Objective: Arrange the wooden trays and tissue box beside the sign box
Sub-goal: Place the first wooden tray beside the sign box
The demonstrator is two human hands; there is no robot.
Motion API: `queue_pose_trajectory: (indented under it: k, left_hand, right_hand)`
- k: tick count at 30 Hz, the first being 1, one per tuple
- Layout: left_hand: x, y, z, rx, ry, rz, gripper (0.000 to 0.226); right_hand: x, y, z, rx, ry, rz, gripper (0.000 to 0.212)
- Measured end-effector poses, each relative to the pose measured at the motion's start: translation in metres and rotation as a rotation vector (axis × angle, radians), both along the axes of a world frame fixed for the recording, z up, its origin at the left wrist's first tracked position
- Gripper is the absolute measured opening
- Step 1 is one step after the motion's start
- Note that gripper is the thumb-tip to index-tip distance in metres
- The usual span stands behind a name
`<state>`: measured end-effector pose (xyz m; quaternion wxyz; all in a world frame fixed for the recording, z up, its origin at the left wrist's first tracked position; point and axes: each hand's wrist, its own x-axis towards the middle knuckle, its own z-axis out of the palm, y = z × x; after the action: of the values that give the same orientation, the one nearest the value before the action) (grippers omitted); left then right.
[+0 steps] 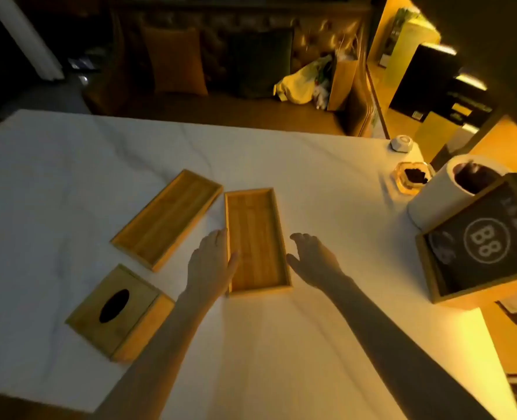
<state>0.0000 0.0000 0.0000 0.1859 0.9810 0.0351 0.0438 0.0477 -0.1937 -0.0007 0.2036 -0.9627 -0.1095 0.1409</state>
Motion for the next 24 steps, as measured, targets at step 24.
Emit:
queue_pose_trajectory:
  k: [24]
  left_hand:
    - [-0.015, 0.022, -0.07, -0.804, 0.219, 0.256, 0.021]
  right_hand:
    - [-0.03, 0.017, -0.042, 0.417, 0.306, -0.382, 0.036]
